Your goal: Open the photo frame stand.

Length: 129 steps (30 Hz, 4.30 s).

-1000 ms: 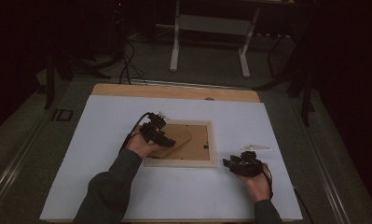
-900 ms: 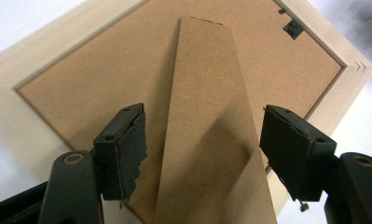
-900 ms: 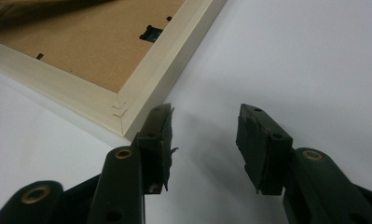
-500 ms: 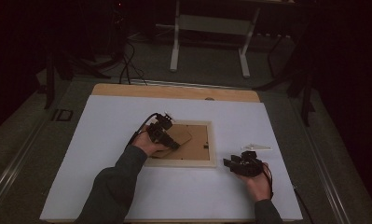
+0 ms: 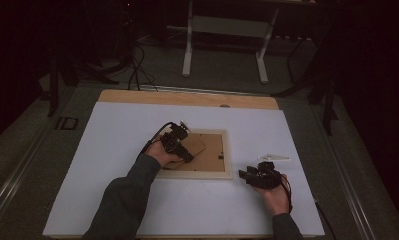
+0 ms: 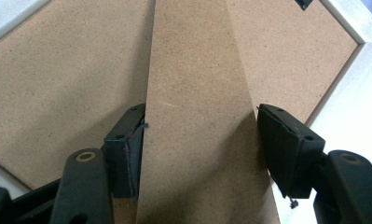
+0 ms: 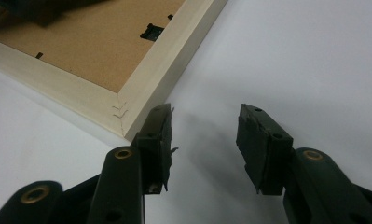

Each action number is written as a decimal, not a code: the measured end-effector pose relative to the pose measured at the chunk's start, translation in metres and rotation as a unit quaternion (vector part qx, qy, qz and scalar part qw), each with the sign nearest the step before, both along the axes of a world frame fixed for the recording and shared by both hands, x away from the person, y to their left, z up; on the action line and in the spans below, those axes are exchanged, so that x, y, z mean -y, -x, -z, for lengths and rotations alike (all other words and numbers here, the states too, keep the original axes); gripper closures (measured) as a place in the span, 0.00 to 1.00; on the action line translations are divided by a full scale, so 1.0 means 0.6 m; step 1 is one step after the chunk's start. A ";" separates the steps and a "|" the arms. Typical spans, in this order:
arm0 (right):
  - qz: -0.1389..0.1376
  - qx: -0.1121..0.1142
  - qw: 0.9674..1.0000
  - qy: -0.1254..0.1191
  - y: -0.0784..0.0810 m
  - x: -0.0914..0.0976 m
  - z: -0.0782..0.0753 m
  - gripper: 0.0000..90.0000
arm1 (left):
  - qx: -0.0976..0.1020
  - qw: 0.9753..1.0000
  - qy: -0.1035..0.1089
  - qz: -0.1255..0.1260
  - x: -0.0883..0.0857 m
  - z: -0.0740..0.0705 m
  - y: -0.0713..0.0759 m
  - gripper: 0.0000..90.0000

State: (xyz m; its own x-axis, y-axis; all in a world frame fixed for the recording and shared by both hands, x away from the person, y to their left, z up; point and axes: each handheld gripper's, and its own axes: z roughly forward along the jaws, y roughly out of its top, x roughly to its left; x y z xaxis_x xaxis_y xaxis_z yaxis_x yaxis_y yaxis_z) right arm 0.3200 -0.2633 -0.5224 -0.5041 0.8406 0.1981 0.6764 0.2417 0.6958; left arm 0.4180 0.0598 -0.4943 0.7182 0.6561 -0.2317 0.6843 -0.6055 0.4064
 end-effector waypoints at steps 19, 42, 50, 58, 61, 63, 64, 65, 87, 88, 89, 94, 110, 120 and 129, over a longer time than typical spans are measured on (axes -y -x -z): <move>0.001 -0.002 1.000 0.000 0.000 0.000 0.001 0.61 | 0.024 0.999 -0.025 0.011 0.010 -0.004 0.005 0.44; 0.007 0.000 1.000 -0.004 0.001 0.005 -0.001 0.61 | 0.064 0.997 -0.039 0.009 0.015 -0.004 0.022 0.44; 0.007 0.000 1.000 -0.004 0.000 0.006 0.000 0.60 | 0.083 0.995 -0.046 0.011 0.018 -0.010 0.031 0.44; 0.007 0.000 1.000 -0.004 0.001 0.006 -0.001 0.60 | 0.107 0.993 -0.052 0.009 0.020 -0.015 0.044 0.44; 0.007 0.000 1.000 -0.003 0.001 0.005 0.000 0.60 | 0.113 0.992 -0.052 0.007 0.021 -0.017 0.048 0.44; 0.007 0.000 1.000 -0.004 0.001 0.005 0.000 0.60 | 0.118 0.992 -0.053 0.008 0.021 -0.018 0.050 0.44; 0.007 0.000 1.000 -0.004 0.001 0.005 0.000 0.60 | 0.118 0.992 -0.053 0.008 0.021 -0.018 0.050 0.44; 0.007 0.000 1.000 -0.003 0.001 0.005 0.000 0.60 | 0.122 0.991 -0.052 0.008 0.021 -0.018 0.052 0.44; 0.007 0.002 1.000 -0.004 0.003 0.008 -0.002 0.60 | 0.162 0.985 -0.062 0.005 0.026 -0.026 0.075 0.44; 0.007 0.002 1.000 -0.003 0.003 0.007 -0.002 0.60 | 0.165 0.984 -0.062 0.004 0.027 -0.026 0.076 0.44; 0.007 0.002 1.000 -0.002 0.003 0.007 -0.002 0.60 | 0.165 0.984 -0.063 0.005 0.027 -0.026 0.077 0.44; 0.008 0.003 1.000 -0.004 0.003 0.008 -0.003 0.60 | 0.174 0.983 -0.063 0.002 0.027 -0.026 0.082 0.44; 0.007 0.000 1.000 -0.005 0.002 0.007 0.000 0.60 | 0.202 0.977 -0.071 -0.001 0.030 -0.030 0.100 0.44; 0.007 0.008 1.000 -0.011 0.001 0.002 -0.007 0.59 | 0.219 0.973 -0.074 -0.005 0.032 -0.031 0.112 0.44; 0.004 0.020 1.000 -0.021 0.000 -0.007 -0.026 0.59 | 0.239 0.968 -0.080 -0.005 0.034 -0.032 0.124 0.44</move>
